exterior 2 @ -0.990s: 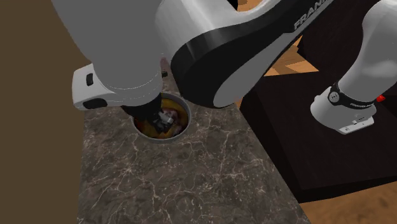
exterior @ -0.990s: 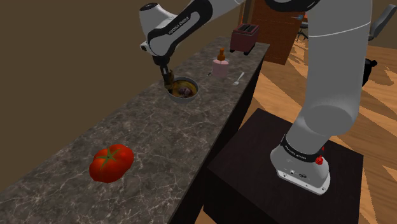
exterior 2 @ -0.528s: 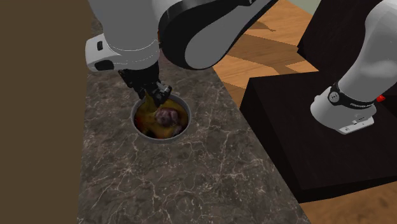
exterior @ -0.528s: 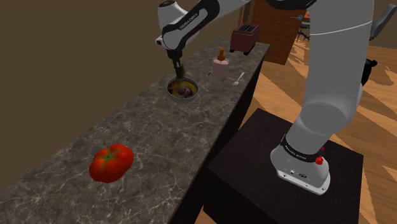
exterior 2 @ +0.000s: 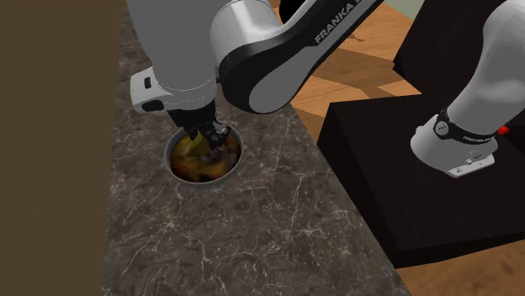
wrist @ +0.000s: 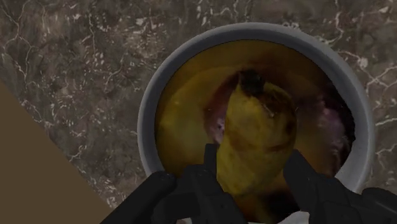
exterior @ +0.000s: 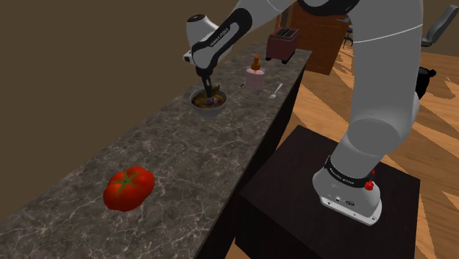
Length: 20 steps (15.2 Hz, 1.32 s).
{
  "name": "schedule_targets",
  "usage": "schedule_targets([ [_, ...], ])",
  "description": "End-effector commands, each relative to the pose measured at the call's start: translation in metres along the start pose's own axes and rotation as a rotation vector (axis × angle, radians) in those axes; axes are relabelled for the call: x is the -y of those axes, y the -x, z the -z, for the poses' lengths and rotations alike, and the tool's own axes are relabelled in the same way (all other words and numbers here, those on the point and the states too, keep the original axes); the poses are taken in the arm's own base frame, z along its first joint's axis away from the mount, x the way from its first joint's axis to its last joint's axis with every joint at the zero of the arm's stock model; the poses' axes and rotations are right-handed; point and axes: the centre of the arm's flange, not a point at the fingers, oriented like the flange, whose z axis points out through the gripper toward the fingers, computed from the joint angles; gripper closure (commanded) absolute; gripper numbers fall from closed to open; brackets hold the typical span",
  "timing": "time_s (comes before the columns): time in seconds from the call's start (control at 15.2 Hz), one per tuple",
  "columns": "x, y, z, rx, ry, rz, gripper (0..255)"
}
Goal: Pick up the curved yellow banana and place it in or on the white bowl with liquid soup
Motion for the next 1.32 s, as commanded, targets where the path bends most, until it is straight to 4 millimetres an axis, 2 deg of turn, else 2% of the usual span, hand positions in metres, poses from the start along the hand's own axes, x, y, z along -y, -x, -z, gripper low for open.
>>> schedule_targets([
  [0.0, 0.001, -0.002, -0.01, 0.0, -0.001, 0.001, 255],
  [0.13, 0.003, -0.003, -0.023, 0.0, -0.001, 0.001, 255],
  [0.66, 0.003, -0.003, -0.023, 0.0, -0.001, 0.001, 255],
  [0.73, 0.004, -0.003, -0.022, 0.0, -0.001, 0.001, 0],
  [1.06, 0.003, -0.003, -0.023, 0.0, -0.001, 0.001, 0],
  [1.25, 0.003, -0.003, 0.016, 0.0, -0.001, 0.001, 0],
])
